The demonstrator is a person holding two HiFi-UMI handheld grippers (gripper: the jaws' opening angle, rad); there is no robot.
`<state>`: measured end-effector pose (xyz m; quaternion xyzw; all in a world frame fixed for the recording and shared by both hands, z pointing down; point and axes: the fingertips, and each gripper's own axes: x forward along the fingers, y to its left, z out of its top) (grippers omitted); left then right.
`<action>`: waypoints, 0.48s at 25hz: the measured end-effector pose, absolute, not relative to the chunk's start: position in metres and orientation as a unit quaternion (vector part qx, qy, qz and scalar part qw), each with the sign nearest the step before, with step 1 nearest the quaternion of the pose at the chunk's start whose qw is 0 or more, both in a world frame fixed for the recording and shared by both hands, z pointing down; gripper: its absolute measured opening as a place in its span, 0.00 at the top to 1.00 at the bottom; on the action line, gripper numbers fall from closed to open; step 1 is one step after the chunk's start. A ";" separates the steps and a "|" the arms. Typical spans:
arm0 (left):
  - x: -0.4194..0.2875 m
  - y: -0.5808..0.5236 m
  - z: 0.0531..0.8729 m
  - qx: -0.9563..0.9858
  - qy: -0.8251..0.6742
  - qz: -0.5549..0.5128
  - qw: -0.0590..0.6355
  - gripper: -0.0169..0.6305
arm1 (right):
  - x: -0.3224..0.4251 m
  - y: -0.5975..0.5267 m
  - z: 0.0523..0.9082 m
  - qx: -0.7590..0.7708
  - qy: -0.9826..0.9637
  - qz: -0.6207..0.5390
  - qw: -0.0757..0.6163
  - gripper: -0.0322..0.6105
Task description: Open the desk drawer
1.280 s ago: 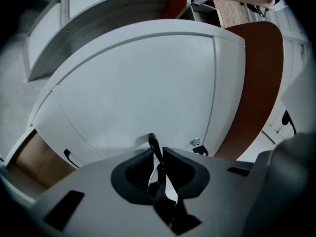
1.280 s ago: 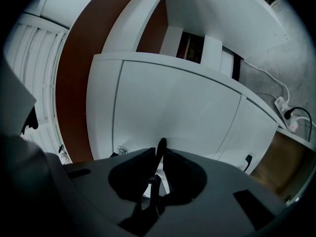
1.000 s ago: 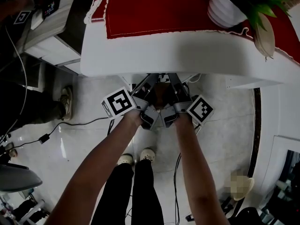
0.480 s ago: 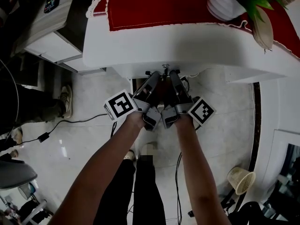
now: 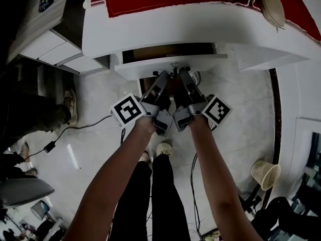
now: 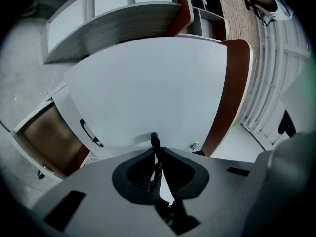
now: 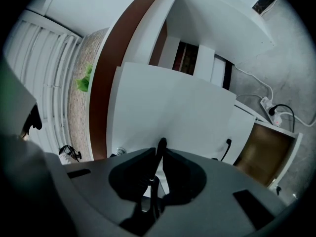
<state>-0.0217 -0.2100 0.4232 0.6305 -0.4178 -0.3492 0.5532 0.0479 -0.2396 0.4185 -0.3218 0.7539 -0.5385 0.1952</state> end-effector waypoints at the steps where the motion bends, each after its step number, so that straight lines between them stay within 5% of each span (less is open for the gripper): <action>1: -0.020 -0.206 0.423 0.625 -0.416 -0.353 0.558 0.90 | 0.049 -0.236 0.418 -0.320 0.756 -0.536 0.195 0.86; 12: 0.000 -0.167 0.419 0.633 -0.401 -0.342 0.567 0.90 | 0.068 -0.193 0.418 -0.339 0.735 -0.548 0.212 0.86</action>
